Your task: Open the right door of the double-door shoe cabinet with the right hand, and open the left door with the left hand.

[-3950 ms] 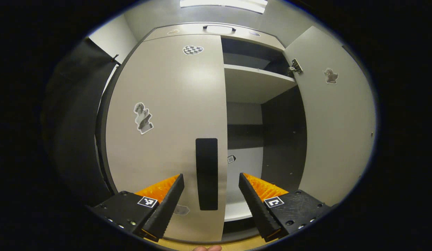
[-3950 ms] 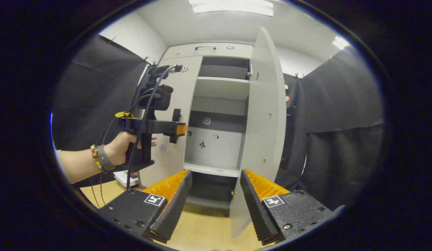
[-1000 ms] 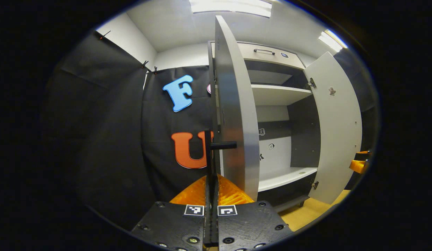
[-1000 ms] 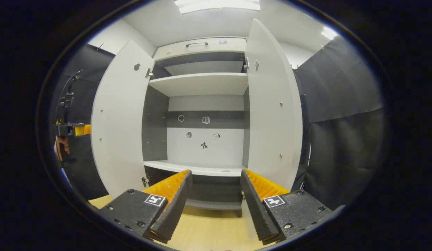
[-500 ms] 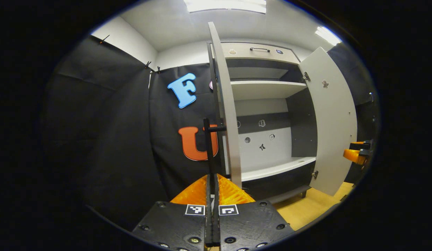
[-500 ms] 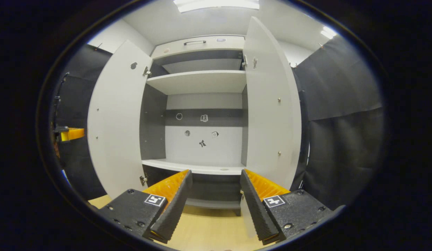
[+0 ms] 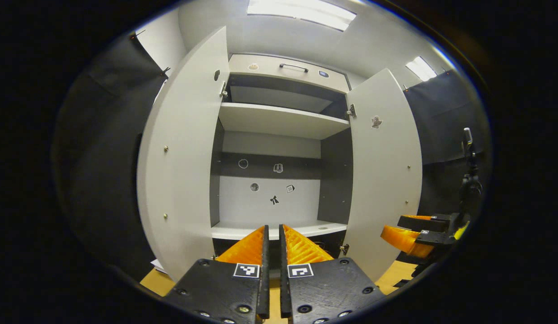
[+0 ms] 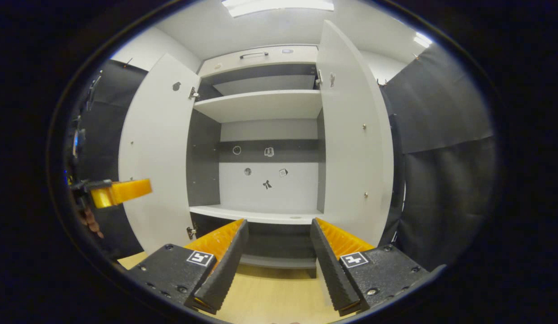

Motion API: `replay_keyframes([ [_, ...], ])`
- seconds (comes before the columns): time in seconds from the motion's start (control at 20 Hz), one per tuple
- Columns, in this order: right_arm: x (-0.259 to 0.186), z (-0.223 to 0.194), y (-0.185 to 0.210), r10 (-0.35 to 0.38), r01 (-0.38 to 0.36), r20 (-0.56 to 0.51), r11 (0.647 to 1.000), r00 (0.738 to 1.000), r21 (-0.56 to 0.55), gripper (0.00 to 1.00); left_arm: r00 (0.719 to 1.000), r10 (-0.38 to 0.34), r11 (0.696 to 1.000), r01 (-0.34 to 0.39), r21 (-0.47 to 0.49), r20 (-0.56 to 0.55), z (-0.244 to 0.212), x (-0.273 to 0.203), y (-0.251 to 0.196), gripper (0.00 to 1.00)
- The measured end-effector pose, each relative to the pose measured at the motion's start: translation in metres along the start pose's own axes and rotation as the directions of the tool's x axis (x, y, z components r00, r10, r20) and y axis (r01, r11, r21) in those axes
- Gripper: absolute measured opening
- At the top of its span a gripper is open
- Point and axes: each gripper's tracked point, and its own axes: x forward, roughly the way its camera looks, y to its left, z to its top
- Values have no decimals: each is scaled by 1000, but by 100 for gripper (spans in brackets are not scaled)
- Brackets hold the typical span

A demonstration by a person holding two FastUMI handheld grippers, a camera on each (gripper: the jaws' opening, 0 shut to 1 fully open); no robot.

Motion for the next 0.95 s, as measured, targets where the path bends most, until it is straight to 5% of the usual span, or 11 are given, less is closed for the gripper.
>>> replay_keyframes([
  [0.2,-9,3,-5,-4,4,25,1000,1000,4,88,999,35,997,-38,69,41,-9,9,-11,71],
  [0.35,-8,-4,-14,-20,20,15,1000,1000,4,91,997,49,995,-53,80,60,-9,6,-21,89],
  [0.95,-2,-21,-11,5,-5,13,998,1000,62,89,988,154,986,-153,74,-18,-34,-9,-5,95],
])
